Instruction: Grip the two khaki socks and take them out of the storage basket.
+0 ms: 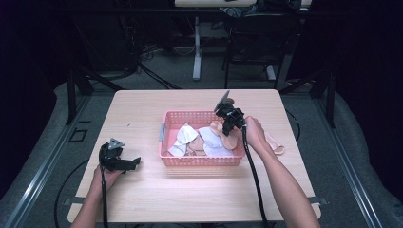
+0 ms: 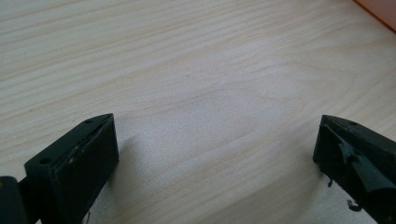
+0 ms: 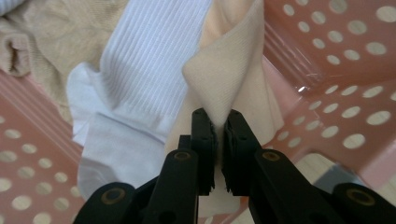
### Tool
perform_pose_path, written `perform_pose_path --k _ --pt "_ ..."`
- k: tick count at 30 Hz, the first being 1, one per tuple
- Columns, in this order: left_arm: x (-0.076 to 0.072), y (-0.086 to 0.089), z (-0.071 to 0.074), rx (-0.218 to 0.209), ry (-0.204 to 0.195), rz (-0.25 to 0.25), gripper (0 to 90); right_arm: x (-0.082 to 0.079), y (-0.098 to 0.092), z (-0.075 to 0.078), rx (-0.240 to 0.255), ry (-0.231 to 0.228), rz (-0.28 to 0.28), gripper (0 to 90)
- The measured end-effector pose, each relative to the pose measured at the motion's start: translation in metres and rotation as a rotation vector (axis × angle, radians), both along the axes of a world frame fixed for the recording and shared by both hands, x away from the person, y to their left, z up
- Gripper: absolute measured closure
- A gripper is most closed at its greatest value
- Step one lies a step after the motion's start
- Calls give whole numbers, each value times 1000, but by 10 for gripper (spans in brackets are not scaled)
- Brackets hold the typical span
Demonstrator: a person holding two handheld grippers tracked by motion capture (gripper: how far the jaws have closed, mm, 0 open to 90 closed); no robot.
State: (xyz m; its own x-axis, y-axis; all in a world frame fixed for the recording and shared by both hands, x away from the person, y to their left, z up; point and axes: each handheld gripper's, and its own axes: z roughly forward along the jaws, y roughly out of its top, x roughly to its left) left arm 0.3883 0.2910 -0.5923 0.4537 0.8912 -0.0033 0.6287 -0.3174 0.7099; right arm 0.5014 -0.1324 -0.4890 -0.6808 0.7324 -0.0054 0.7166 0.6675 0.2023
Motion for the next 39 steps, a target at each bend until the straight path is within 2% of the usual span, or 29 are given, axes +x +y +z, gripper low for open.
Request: perform_pose_path --k 7,12,17,22,28,39 --pt "0 0 0 -1 -3 3 0 -7 -5 15 25 -14 7 838" --pt "0 0 0 -1 -3 3 0 -9 -8 33 70 -23 10 838" --pt "0 0 0 -2 -3 3 0 -11 -10 48 83 -25 16 841" --pt "0 0 0 -1 -3 3 0 -17 -10 64 83 -45 30 843" --pt "0 0 0 -1 -3 3 0 -23 -11 85 109 -70 46 843" --pt "0 0 0 -1 -3 4 0 -31 -22 111 138 -106 36 844"
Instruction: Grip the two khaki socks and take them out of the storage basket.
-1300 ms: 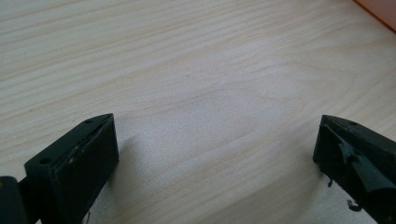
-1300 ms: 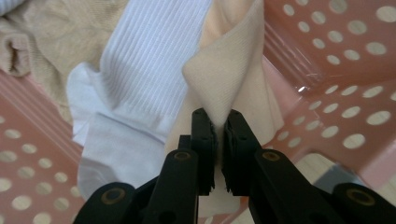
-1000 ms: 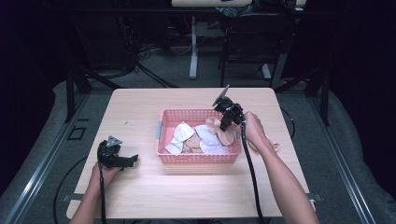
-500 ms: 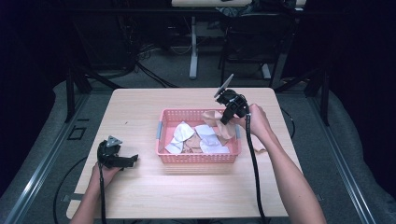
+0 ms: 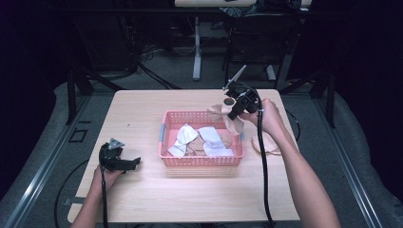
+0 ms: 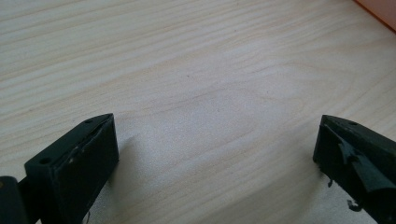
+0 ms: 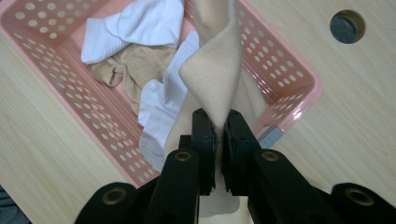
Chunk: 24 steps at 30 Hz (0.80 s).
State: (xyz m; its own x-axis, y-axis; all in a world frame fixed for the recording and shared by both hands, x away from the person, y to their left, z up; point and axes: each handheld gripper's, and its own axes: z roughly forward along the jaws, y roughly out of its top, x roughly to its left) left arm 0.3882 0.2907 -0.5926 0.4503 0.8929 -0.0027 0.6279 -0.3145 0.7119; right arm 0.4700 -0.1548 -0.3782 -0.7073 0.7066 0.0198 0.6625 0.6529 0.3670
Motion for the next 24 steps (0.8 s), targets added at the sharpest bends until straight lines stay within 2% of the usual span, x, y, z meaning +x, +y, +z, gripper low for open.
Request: perform_pose_path --k 12,14,24 --pt "0 0 0 -1 1 2 0 -10 -28 22 17 -31 -33 843" --pt "0 0 0 -1 0 2 0 -12 -32 22 37 -41 -44 843" --pt "0 0 0 -1 2 2 0 -20 -61 31 27 -48 -76 843"
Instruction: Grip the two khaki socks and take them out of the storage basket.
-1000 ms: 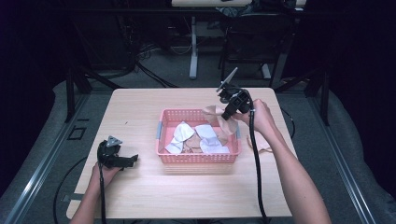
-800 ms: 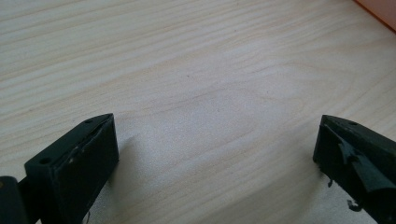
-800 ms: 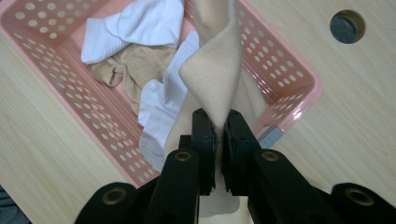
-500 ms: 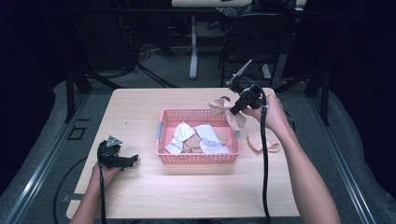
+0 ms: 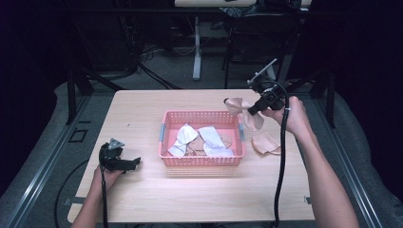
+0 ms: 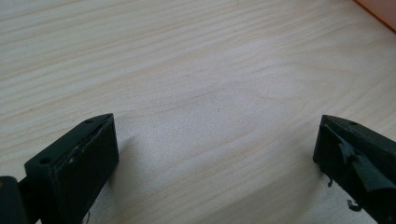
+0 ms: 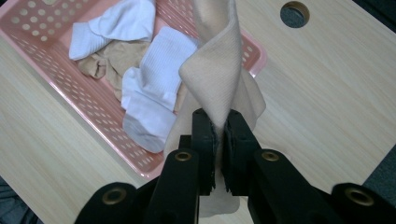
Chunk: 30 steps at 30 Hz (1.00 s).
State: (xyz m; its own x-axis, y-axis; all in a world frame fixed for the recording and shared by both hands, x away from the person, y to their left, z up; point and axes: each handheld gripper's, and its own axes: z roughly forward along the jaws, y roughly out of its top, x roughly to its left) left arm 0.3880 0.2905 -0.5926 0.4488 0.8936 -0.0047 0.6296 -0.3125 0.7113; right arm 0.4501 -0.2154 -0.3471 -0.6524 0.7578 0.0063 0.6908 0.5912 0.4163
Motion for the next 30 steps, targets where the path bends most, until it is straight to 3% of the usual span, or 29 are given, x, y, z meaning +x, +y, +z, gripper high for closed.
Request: perform_pose_path --k 13,15,23,30 --pt "0 0 0 3 -2 -1 0 -10 -43 -6 18 -1 -72 843" --pt "0 0 0 3 -2 -1 0 -11 -51 -9 11 16 -84 844" --pt "0 0 0 2 -2 1 0 -14 -75 -33 7 52 -128 843" --pt "0 0 0 4 -2 1 0 -12 -84 -66 -1 100 -148 843"
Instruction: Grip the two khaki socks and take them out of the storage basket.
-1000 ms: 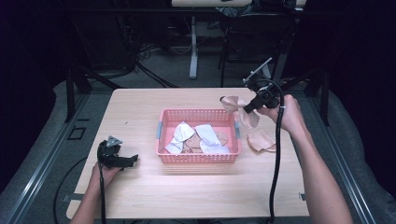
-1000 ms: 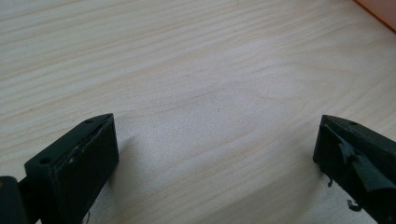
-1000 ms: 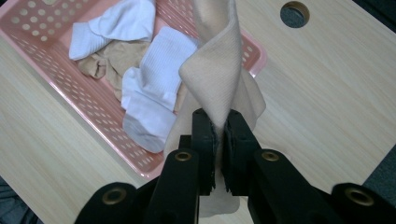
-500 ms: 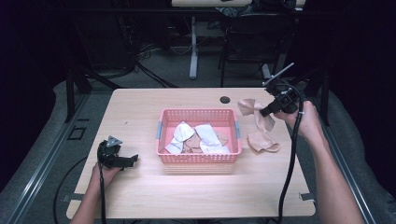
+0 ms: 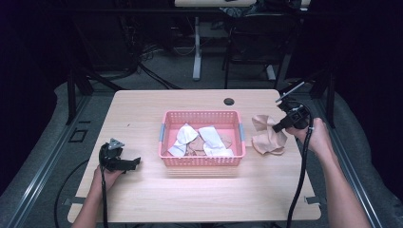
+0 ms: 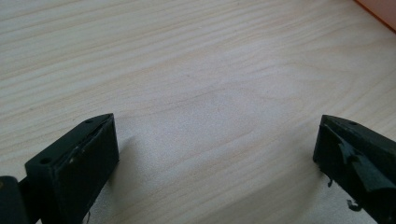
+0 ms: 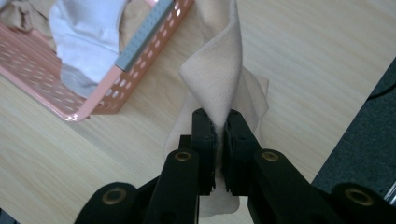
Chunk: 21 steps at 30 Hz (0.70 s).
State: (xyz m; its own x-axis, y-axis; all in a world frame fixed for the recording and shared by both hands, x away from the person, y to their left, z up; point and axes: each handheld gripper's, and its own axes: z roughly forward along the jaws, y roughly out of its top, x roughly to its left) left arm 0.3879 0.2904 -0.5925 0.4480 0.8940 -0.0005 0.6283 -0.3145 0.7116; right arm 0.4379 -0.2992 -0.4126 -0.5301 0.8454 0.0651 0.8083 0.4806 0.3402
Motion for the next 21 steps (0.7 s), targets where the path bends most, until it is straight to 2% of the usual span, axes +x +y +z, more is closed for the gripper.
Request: perform_pose_path --k 3,9,11,13,18,19,20,21 --pt "0 0 0 0 0 1 0 1 1 -15 -15 24 3 843" --pt "0 0 0 0 0 1 0 0 8 -43 -5 22 12 842" --pt "0 0 0 0 -1 0 0 0 8 -53 -26 33 15 841" --pt "0 0 0 0 -1 0 0 1 7 -63 -1 60 12 840" --pt "0 0 0 0 -1 0 0 1 7 -79 0 83 13 834" --pt "0 0 0 0 -1 0 0 2 6 -82 4 105 25 825" --pt "0 0 0 0 0 1 0 1 6 -84 22 98 10 813" --pt "0 0 0 1 0 0 0 2 6 -84 0 105 25 790"
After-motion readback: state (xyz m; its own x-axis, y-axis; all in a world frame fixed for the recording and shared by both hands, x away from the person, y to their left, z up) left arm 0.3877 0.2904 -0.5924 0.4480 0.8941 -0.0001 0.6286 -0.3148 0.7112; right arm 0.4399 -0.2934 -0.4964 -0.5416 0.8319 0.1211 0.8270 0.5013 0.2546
